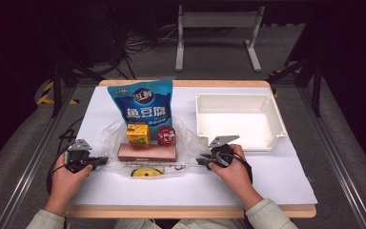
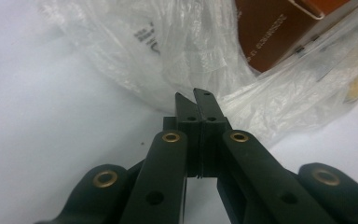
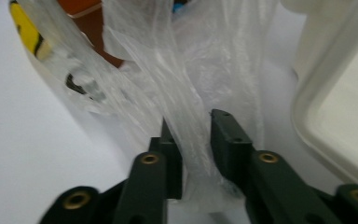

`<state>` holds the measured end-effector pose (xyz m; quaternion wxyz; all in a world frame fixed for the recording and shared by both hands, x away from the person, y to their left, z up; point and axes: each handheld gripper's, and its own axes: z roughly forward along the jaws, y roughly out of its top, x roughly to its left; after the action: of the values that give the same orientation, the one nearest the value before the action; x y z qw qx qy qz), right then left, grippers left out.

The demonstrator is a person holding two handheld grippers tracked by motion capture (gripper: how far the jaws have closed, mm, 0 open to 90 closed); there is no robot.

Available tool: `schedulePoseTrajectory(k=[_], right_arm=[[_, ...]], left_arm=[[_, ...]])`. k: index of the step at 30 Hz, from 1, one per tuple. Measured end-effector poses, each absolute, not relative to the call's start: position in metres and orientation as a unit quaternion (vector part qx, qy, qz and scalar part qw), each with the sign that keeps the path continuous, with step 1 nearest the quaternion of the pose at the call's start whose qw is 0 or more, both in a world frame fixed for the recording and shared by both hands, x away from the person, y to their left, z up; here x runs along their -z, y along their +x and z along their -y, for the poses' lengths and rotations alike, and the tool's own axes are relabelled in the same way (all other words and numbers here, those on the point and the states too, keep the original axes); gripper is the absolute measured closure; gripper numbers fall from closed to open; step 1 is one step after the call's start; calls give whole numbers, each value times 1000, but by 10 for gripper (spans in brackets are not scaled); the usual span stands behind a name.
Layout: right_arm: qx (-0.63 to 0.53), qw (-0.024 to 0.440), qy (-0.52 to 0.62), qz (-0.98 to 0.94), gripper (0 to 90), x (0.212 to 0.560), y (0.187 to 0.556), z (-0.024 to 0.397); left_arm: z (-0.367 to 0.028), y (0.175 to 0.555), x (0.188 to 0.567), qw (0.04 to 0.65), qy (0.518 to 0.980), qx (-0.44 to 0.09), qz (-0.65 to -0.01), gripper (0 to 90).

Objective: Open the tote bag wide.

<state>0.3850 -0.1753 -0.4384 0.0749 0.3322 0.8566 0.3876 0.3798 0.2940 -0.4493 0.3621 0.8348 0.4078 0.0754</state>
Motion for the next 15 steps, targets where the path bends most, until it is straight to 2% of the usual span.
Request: schedulePoseTrajectory(k=[2,3,4,8,12,15], right_arm=[[-407,82,323,-851,548,432,383,173],[-407,82,323,-851,548,432,383,173],[-415,85,317,-849,468,429,382,173],[-449,84,299,-838,303,412,375,173],[-481,78,291,-823,266,396,371,177],[-509,97,288,-806,243,380,373,178]], left_arm=[[-291,380,449,364,837,-73,-401,900],[-291,380,449,364,837,-73,-401,899],[-290,380,449,365,839,-73,-397,899],[-291,380,448,369,838,-72,-397,898],[-291,380,448,371,836,-70,-398,898],[-290,380,448,369,838,-71,-396,897]])
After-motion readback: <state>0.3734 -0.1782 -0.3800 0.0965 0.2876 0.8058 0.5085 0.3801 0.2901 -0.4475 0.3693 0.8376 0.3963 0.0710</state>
